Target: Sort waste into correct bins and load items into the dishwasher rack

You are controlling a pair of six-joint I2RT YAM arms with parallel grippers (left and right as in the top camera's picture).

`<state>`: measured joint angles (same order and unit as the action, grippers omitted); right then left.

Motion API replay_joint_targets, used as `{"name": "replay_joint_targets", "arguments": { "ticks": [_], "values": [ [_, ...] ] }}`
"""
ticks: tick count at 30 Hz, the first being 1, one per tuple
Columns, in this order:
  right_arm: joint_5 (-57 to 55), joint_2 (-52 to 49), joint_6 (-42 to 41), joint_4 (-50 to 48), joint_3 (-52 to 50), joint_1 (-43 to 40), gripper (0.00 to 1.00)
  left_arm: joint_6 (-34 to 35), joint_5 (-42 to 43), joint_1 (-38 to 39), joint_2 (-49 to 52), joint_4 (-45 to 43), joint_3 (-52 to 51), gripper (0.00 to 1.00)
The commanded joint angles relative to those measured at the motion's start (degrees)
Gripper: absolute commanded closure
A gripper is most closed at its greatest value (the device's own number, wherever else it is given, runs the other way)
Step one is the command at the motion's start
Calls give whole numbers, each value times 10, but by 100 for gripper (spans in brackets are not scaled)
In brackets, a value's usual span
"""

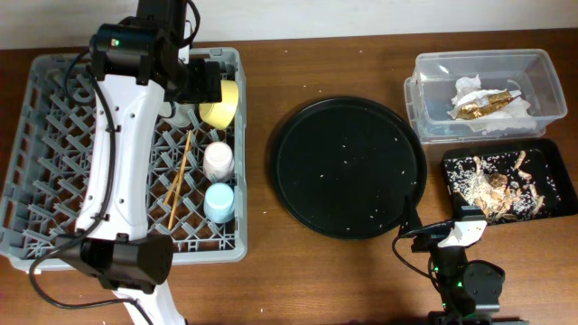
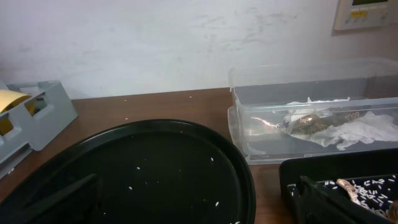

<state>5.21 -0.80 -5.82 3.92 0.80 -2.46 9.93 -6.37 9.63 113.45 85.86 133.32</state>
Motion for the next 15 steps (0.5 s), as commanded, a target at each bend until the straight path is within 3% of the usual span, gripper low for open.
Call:
{"name": "replay_joint_targets", "arguments": {
  "ticks": [1, 6, 7, 8, 10, 11, 12, 15],
  "values": [
    [5, 6, -2, 1, -5, 6, 2, 0, 2, 0, -9, -1, 6, 0],
    [5, 6, -2, 1, -5, 6, 2, -11, -34, -1, -9, 2, 6, 1],
    [5, 6, -2, 1, -5, 6, 1, -14, -43, -1, -16, -37, 1, 1],
    [5, 6, -2, 1, -5, 6, 2, -52, 23, -1, -64, -241, -93, 1],
    [5, 6, -2, 1, -5, 6, 1, -60, 81, -1, -169, -520, -312, 1],
    [5, 6, -2, 1, -5, 6, 2, -70, 81, -1, -212, -596, -398, 1],
    [5, 6, -2, 1, -5, 6, 2, -112, 81, -11, -301, -683, -548, 1],
    [5, 6, -2, 1, -5, 6, 2, -135, 79, -53, -460, -788, -777, 1]
  ]
}}
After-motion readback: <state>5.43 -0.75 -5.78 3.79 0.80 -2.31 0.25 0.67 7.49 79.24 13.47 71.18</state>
